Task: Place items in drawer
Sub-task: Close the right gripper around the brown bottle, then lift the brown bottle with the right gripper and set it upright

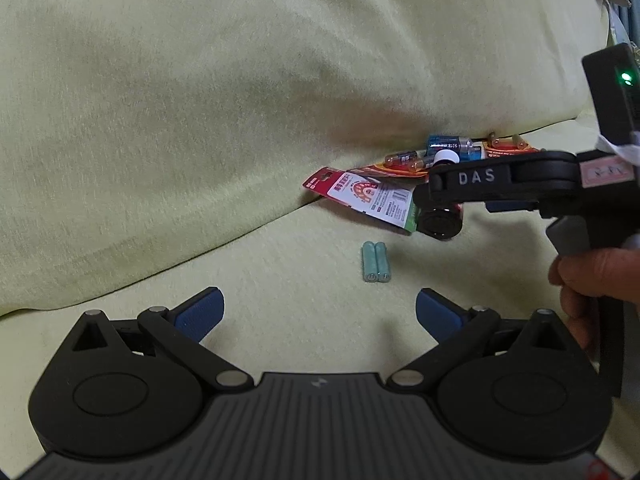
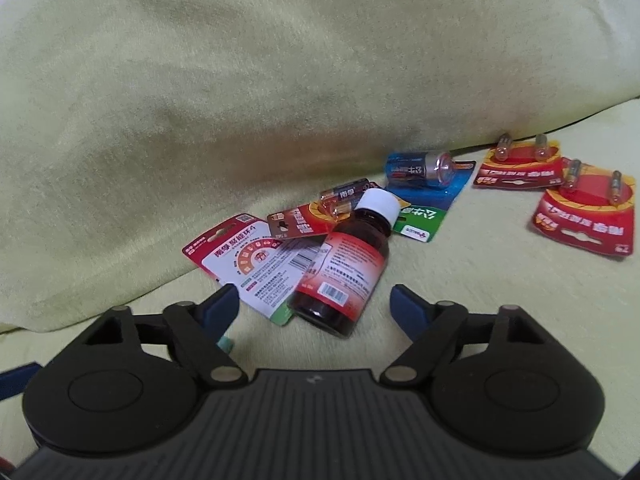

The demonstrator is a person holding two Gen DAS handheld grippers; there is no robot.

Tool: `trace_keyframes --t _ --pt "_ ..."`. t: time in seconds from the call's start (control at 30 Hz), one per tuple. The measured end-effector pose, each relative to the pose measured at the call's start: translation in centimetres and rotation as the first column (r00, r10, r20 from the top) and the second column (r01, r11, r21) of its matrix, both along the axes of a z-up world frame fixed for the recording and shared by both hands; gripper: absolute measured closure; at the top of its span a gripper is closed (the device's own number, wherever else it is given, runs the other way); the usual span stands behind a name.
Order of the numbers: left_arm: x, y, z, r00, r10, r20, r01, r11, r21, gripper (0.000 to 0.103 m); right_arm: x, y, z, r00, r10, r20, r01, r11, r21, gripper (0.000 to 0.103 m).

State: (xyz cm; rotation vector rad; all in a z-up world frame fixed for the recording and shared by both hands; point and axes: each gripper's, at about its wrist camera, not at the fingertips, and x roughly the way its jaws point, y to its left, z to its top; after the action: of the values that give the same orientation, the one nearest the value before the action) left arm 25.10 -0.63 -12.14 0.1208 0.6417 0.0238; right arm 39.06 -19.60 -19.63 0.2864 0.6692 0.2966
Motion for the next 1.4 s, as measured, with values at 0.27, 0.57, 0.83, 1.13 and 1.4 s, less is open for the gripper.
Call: trace_keyframes --t 0.27,0.57,0.83,1.13,1.4 --pt "0.2 0.4 -0.5 1.000 -0.021 0.001 0.021 1.000 0.006 0.001 2.4 0.3 -1.2 0.998 -0.047 -0.035 0.048 0.998 0.029 0.034" --pt "0.3 0.1 -1.1 0.999 -0.038 -0.015 0.038 0.999 0.005 0.001 2.7 0.3 -2.0 0.998 -0.062 -0.032 0.062 0.998 0.020 0.056" --pt "-0.7 -0.2 -0.8 0.999 -0.040 -0.023 0.040 0.999 0.008 0.001 1.0 0.0 -1.0 0.999 -0.013 -0.051 0.012 1.000 -0.015 0.059" --pt "-3.2 -1.1 -0.4 0.998 -0.068 -0.011 0.067 0.998 -0.016 0.001 -6.5 -3.1 0.6 0.991 0.088 -0.102 -0.100 0.988 -0.121 0.063" --pt "-4.7 -2.4 0.6 0.996 -0.088 0.019 0.088 0.996 -0.010 0.001 -13.5 -5.5 1.4 0.979 0.108 -0.171 -0.141 0.970 -0.195 0.062"
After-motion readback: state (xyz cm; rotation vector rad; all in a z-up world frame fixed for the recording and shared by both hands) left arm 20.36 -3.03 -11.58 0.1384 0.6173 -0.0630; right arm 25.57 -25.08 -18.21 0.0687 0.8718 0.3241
